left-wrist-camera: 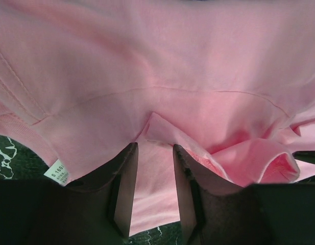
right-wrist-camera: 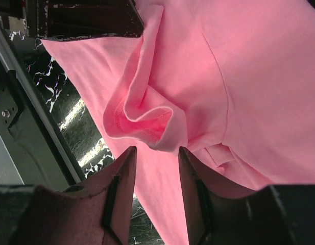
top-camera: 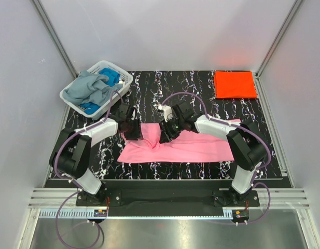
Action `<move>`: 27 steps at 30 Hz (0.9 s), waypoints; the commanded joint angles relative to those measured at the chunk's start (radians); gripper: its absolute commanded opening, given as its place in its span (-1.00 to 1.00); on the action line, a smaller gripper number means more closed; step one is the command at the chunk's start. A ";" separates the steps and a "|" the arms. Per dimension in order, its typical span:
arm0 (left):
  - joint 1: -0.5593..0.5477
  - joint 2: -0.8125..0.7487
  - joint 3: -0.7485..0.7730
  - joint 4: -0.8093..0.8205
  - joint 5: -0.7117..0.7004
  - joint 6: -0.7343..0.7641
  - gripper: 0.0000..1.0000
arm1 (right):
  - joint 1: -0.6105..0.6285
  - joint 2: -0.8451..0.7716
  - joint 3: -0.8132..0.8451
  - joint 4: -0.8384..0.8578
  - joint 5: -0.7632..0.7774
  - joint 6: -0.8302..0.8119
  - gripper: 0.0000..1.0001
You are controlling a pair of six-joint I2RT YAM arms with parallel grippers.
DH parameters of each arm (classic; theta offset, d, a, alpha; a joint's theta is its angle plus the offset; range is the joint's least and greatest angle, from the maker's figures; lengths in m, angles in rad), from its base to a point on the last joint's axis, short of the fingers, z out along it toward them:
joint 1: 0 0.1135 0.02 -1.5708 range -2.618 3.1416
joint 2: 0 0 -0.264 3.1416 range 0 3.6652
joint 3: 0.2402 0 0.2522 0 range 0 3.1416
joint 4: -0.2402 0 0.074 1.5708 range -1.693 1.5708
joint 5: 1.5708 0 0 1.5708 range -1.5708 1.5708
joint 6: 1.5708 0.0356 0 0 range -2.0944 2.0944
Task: Fold and stack the t-shirts
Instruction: Fold the tshirt
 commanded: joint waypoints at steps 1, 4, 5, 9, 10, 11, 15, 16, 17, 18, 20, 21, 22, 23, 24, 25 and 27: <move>-0.004 0.023 0.023 0.033 0.003 0.025 -0.24 | 0.009 -0.007 0.030 0.030 0.019 -0.002 -0.12; -0.004 0.021 0.023 0.025 -0.017 0.031 -0.26 | 0.009 -0.010 0.031 0.037 0.020 0.004 -0.14; -0.004 0.021 0.023 0.025 -0.017 0.031 -0.26 | 0.009 -0.010 0.031 0.040 0.020 0.005 -0.14; -0.006 0.021 0.032 0.025 -0.023 0.039 -0.26 | 0.009 -0.006 0.040 0.043 0.013 0.008 -0.13; -0.006 0.020 0.035 0.027 -0.020 0.040 -0.26 | 0.012 -0.003 0.040 0.046 0.008 0.007 -0.13; -0.006 0.023 0.038 0.027 -0.018 0.040 -0.26 | 0.013 -0.003 0.040 0.048 0.000 0.007 -0.10; -0.006 0.027 0.054 0.024 -0.015 0.043 -0.27 | 0.027 0.004 0.043 0.049 -0.006 0.002 -0.06; -0.006 0.029 0.057 0.025 -0.011 0.045 -0.31 | 0.029 0.005 0.042 0.051 -0.006 0.002 -0.05; -0.007 0.031 0.058 0.028 -0.008 0.043 -0.35 | 0.030 0.007 0.040 0.053 -0.006 0.002 -0.06; -0.006 0.032 0.061 0.030 0.000 0.043 -0.41 | 0.030 0.008 0.040 0.056 -0.004 0.002 -0.07; -0.009 0.032 0.061 0.036 0.009 0.042 -0.65 | 0.033 0.010 0.040 0.059 0.005 0.008 -0.14; -0.007 0.034 0.063 0.036 0.017 0.040 -0.73 | 0.036 0.011 0.040 0.056 0.019 0.008 -0.20; -0.009 0.034 0.064 0.030 0.020 0.039 -0.80 | 0.036 0.011 0.040 0.054 0.023 0.010 -0.49; -0.007 0.031 0.066 0.025 0.024 0.037 -1.00 | 0.036 0.005 0.040 0.051 0.031 0.010 -0.65; -0.009 0.024 0.072 0.018 0.031 0.036 -1.00 | 0.036 0.001 0.036 0.051 0.052 0.010 -0.79; -0.009 0.018 0.074 -0.005 0.026 0.032 -1.00 | 0.036 -0.007 0.027 0.048 0.060 0.013 -0.98; -0.012 -0.012 0.077 -0.028 0.014 0.020 -1.00 | 0.035 -0.036 0.017 0.036 0.063 0.018 -1.00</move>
